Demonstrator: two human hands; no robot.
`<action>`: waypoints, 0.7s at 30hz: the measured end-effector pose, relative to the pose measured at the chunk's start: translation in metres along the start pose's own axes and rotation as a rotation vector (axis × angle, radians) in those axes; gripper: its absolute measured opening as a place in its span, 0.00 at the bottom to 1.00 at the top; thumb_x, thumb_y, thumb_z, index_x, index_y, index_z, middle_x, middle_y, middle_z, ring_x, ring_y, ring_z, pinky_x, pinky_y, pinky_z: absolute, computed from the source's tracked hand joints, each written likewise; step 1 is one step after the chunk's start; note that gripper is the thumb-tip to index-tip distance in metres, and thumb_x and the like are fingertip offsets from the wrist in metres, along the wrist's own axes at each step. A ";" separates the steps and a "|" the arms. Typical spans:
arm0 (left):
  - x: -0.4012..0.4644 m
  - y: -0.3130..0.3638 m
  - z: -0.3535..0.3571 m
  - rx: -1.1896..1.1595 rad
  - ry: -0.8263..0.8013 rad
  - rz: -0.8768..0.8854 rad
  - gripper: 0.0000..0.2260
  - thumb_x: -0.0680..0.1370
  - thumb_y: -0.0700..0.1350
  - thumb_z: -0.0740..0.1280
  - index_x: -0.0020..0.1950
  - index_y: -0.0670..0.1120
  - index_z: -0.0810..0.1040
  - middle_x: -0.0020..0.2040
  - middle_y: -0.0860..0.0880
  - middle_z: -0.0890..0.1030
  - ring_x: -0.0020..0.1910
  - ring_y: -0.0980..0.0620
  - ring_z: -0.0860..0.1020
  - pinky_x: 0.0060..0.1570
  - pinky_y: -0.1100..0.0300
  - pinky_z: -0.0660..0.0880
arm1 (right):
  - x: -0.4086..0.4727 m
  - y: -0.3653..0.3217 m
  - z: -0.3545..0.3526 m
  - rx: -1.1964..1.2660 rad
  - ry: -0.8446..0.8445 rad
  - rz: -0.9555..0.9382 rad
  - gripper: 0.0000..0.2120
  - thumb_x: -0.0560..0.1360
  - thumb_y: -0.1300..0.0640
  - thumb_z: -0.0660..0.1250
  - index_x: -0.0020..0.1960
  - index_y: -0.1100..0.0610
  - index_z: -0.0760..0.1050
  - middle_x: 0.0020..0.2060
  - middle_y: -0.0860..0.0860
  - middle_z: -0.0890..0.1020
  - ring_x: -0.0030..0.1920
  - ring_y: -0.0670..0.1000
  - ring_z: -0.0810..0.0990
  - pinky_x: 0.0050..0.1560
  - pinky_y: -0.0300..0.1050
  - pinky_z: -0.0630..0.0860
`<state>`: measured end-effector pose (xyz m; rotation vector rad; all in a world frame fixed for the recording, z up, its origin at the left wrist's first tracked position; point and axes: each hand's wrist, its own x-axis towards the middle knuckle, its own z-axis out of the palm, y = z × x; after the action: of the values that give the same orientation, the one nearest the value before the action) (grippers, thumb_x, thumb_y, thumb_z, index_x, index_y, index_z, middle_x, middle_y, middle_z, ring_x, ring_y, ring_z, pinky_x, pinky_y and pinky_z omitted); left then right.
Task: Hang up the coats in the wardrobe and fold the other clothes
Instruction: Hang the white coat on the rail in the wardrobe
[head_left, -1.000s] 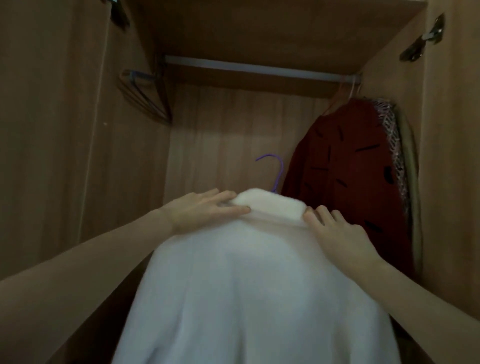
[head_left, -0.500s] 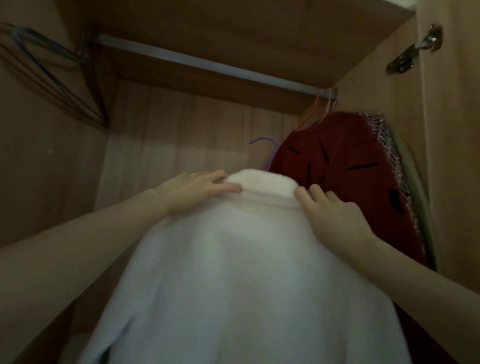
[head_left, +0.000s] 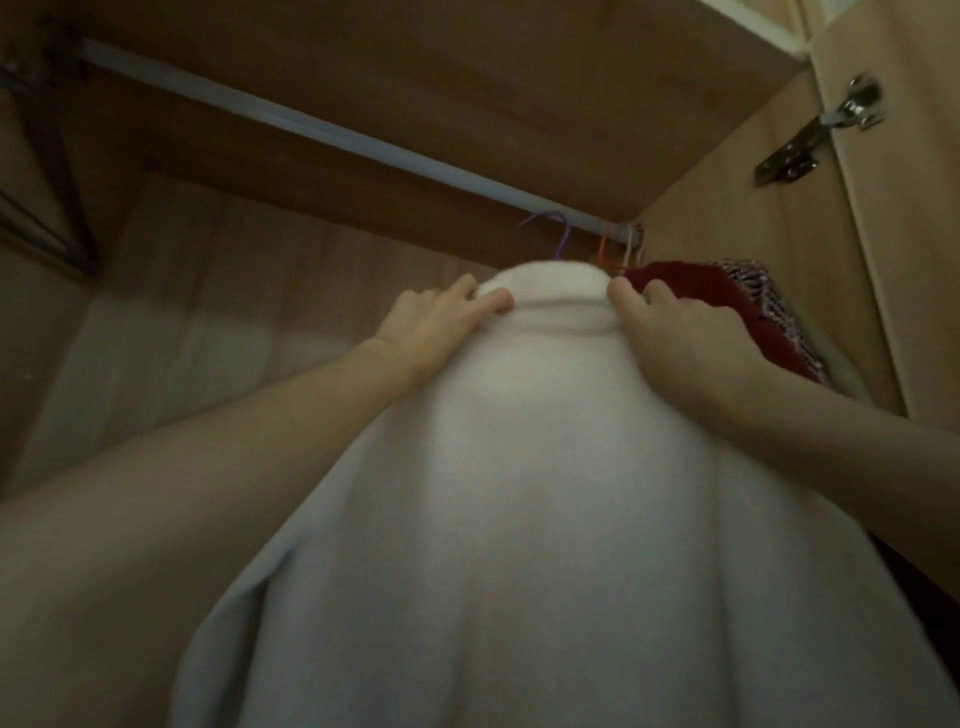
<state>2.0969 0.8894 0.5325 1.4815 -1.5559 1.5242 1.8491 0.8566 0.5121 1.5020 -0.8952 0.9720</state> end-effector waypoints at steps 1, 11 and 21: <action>0.009 0.002 0.005 0.014 0.021 -0.024 0.24 0.80 0.38 0.57 0.70 0.60 0.59 0.60 0.46 0.69 0.50 0.39 0.78 0.39 0.52 0.66 | 0.009 0.004 0.003 0.013 -0.003 0.003 0.17 0.79 0.62 0.53 0.67 0.55 0.58 0.52 0.59 0.73 0.45 0.64 0.79 0.35 0.53 0.70; 0.059 0.041 0.106 -0.523 -0.197 -0.289 0.35 0.73 0.62 0.50 0.79 0.56 0.48 0.80 0.47 0.52 0.77 0.41 0.56 0.73 0.44 0.57 | 0.111 0.038 0.048 -0.095 0.033 0.107 0.11 0.80 0.62 0.51 0.61 0.59 0.66 0.55 0.62 0.76 0.54 0.65 0.78 0.42 0.51 0.64; 0.059 0.105 0.209 -0.810 -0.354 -0.182 0.27 0.80 0.64 0.41 0.78 0.60 0.38 0.80 0.52 0.41 0.79 0.47 0.43 0.76 0.44 0.47 | 0.139 0.043 0.095 -0.191 -0.038 0.121 0.15 0.82 0.60 0.50 0.65 0.56 0.70 0.60 0.56 0.78 0.58 0.59 0.78 0.45 0.48 0.63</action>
<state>2.0531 0.6556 0.4955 1.3663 -1.8514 0.4193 1.8735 0.7520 0.6490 1.3205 -1.0853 0.9194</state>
